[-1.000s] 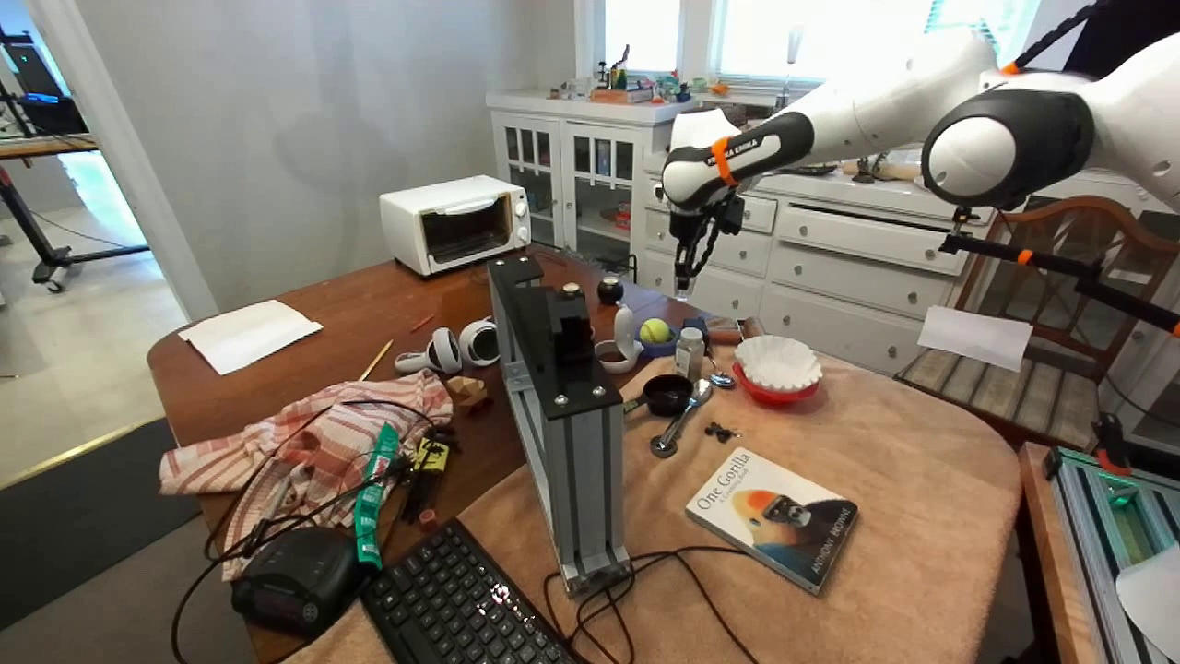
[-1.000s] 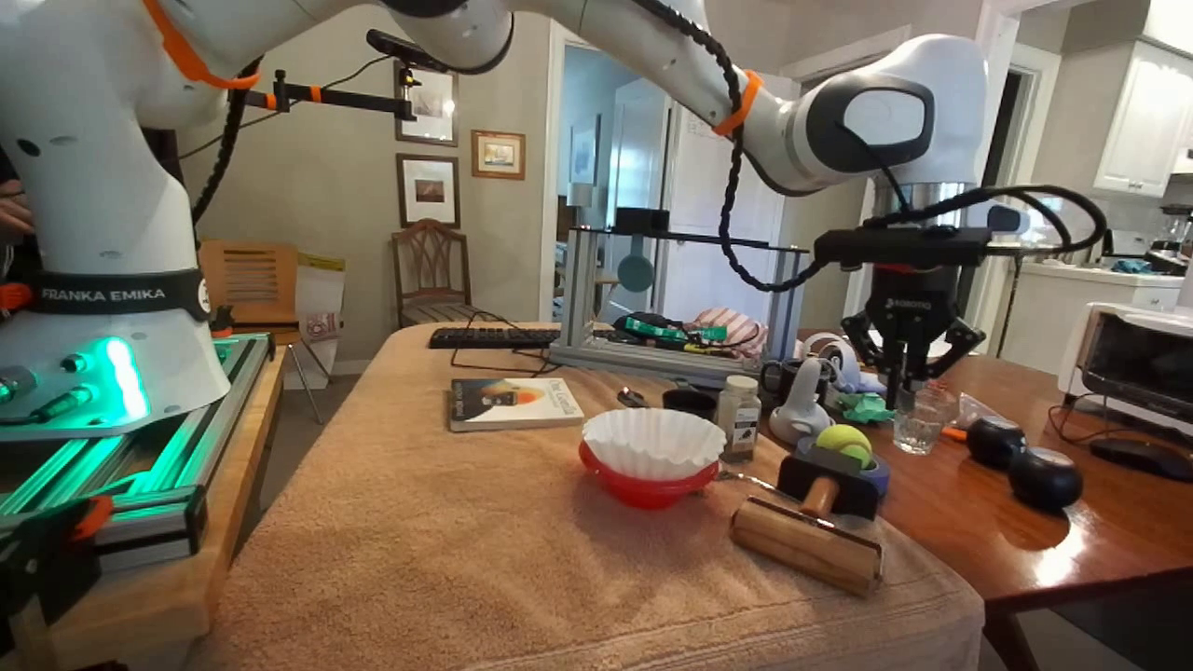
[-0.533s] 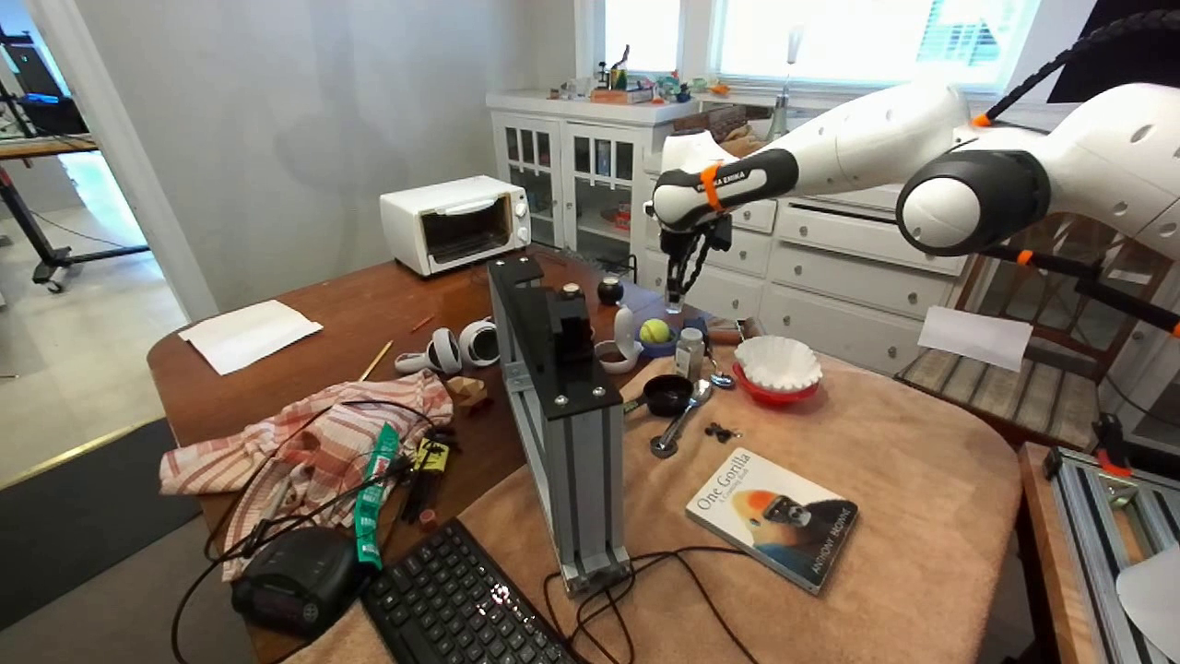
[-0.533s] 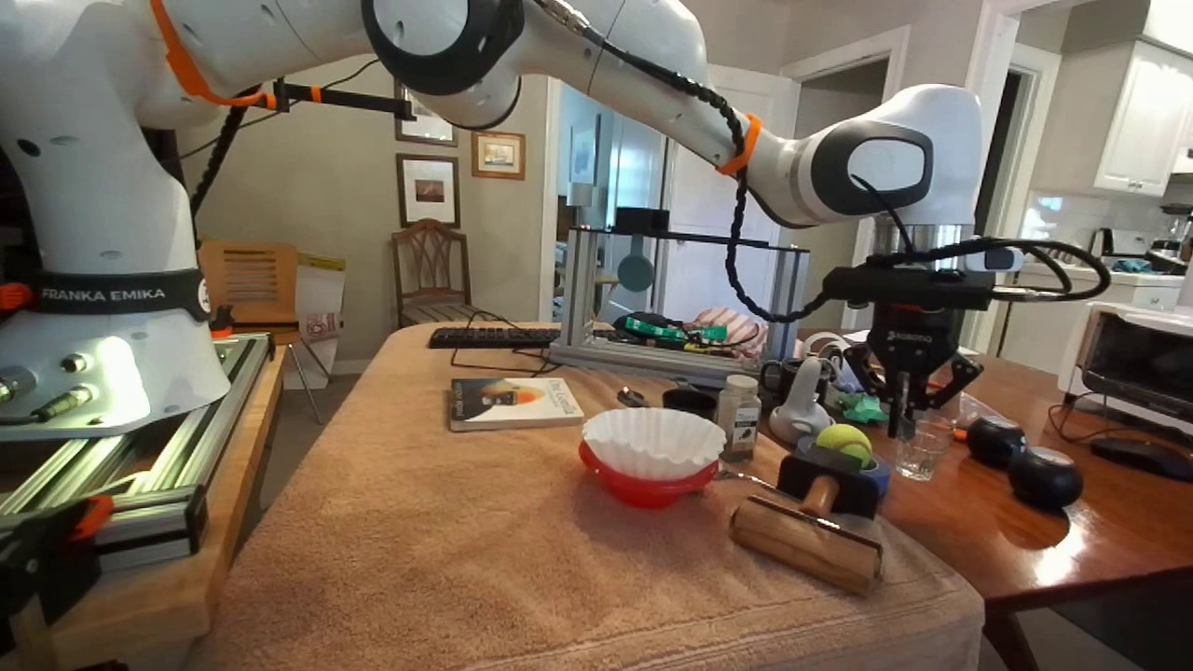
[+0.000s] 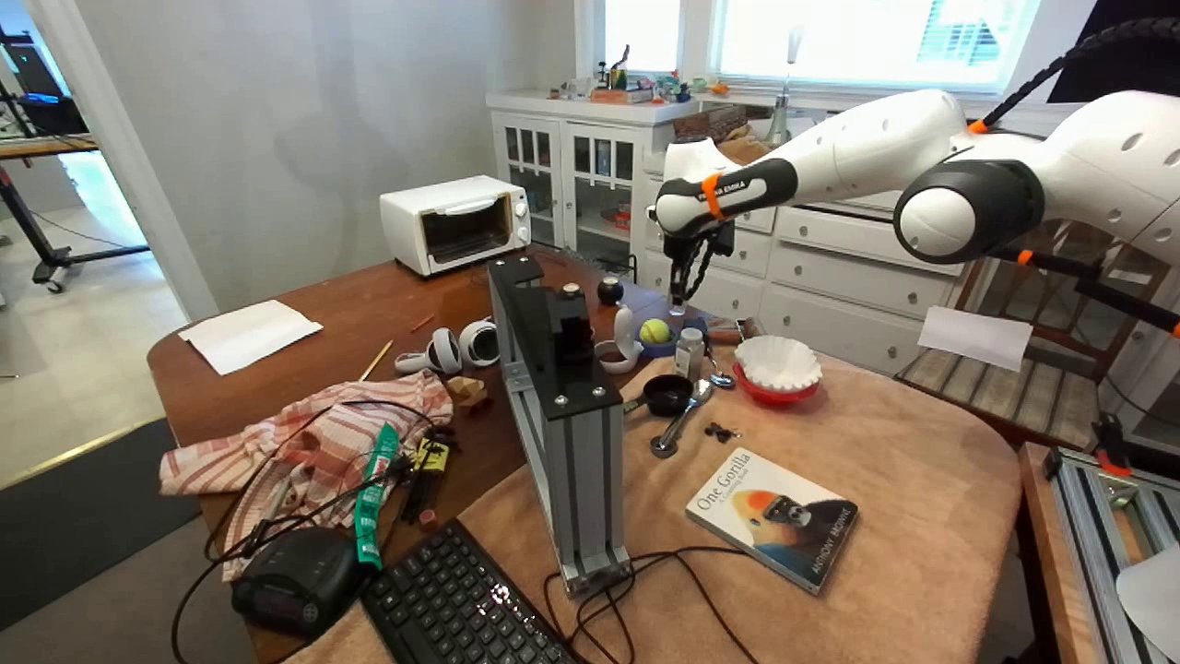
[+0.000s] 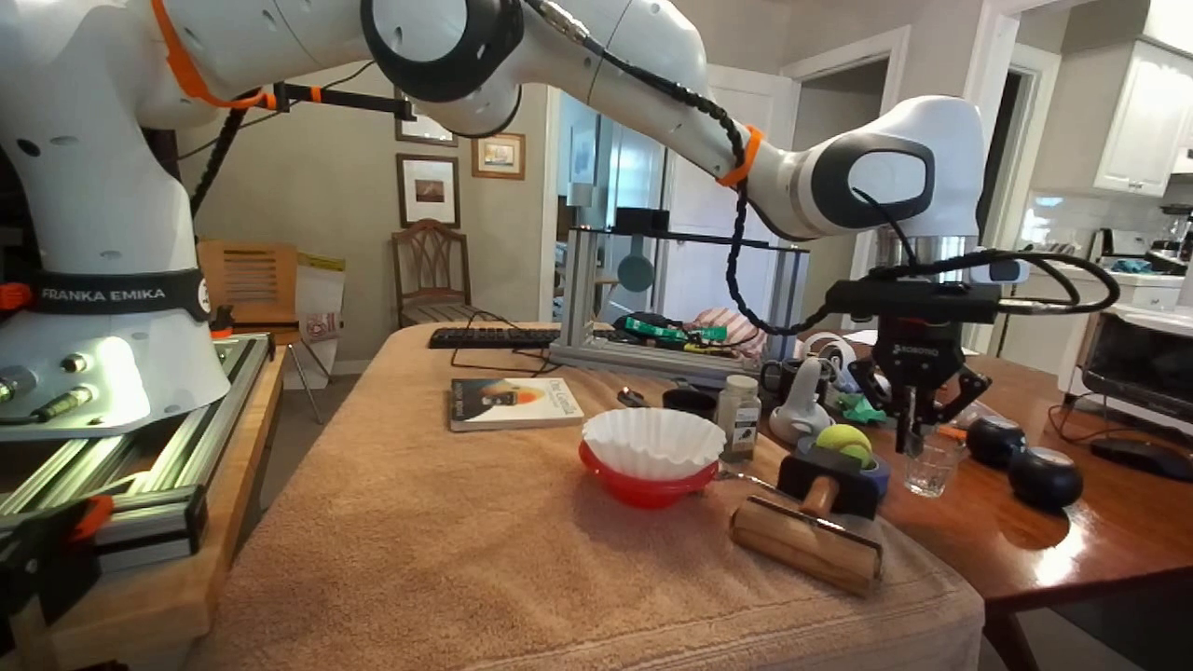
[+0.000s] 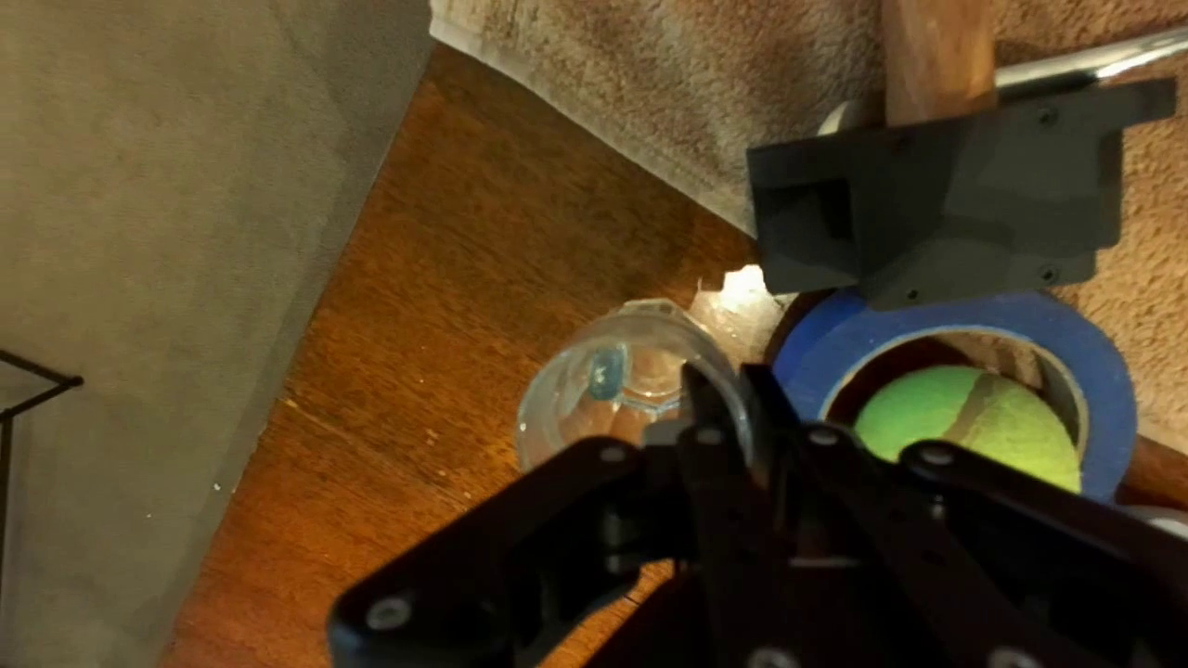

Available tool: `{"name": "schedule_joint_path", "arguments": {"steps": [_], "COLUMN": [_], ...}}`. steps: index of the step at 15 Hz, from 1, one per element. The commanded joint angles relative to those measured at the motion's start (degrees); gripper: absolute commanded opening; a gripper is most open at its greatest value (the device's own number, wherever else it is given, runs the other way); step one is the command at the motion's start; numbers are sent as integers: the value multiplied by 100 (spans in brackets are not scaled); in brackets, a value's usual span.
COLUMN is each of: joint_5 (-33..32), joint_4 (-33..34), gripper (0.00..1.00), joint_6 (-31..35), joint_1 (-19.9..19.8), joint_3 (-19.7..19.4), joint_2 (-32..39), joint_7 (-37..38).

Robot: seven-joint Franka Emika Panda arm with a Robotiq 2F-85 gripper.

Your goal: Put the glass cup upright

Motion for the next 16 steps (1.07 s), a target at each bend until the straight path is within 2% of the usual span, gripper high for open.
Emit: {"name": "schedule_joint_path", "arguments": {"steps": [1,4,7,8,9,10,12,16], "joint_5": [-16,-40,-138,-37,-24,-117,-26,-27], "joint_4": [446,561,820,723,746,910,799,808], "gripper": [2,2,2,2,9,34,42,73], "joint_6": [234,339,133,176,125,0,9,-23], "joint_1": [-27,-10,-60,-12,-16,-63,-10,7], "joint_3": [-2,-25,84,9,29,127,44,30], "joint_2": [419,551,712,669,688,782,727,697], "joint_7": [-33,-27,-82,-131,-177,-205,-266,-309]}}
